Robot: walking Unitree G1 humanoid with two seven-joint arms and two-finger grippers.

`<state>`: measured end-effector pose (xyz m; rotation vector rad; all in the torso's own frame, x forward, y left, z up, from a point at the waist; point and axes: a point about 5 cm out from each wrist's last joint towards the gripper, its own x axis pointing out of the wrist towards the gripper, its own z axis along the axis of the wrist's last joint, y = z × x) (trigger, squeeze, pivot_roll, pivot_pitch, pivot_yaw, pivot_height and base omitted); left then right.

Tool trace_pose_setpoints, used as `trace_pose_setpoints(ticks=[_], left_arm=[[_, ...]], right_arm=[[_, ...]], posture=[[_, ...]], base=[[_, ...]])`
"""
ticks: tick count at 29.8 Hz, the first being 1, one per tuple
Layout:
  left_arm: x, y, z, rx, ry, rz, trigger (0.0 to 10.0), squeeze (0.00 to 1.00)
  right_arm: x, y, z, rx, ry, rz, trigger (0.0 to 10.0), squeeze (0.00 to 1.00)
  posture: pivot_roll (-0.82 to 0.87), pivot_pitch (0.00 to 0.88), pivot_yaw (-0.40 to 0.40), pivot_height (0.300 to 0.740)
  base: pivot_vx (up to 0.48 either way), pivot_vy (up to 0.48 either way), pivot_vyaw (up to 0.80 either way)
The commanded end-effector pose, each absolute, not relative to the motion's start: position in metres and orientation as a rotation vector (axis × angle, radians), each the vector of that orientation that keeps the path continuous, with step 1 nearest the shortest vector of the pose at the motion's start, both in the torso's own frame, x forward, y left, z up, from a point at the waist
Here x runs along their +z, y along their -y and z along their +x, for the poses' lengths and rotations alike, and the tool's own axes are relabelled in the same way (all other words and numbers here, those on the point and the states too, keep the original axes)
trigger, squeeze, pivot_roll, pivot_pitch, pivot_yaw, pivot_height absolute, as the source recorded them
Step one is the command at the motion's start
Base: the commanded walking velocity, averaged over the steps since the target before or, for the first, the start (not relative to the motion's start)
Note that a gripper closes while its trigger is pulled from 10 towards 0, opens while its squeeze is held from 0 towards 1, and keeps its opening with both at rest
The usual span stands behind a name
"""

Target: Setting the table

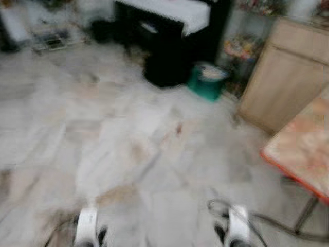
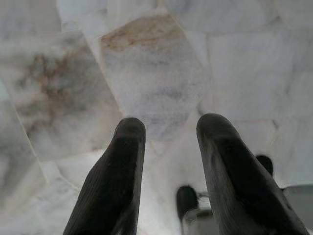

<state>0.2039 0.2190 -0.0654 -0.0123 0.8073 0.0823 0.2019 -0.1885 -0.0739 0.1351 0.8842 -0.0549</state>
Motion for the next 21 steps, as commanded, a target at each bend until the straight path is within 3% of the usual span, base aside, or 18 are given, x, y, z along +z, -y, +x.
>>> trace_pose_setpoints(ticks=[1, 21], left_arm=[[-0.065, -0.217, 0.207, 0.059, -0.812, 0.002, 10.0, 0.0], [-0.069, -0.246, 0.184, 0.103, -0.87, 0.012, 10.0, 0.0]], right_arm=[[-0.075, 0.195, 0.199, -0.078, -0.889, 0.127, 10.0, 0.0], [-0.074, 0.194, 0.201, -0.082, -0.882, 0.132, 10.0, 0.0]], posture=[[-0.04, 0.0, 0.029, 0.74], [-0.03, 0.0, 0.032, 0.74]], base=[[0.0, 0.0, -0.62], [0.0, 0.0, -0.62]])
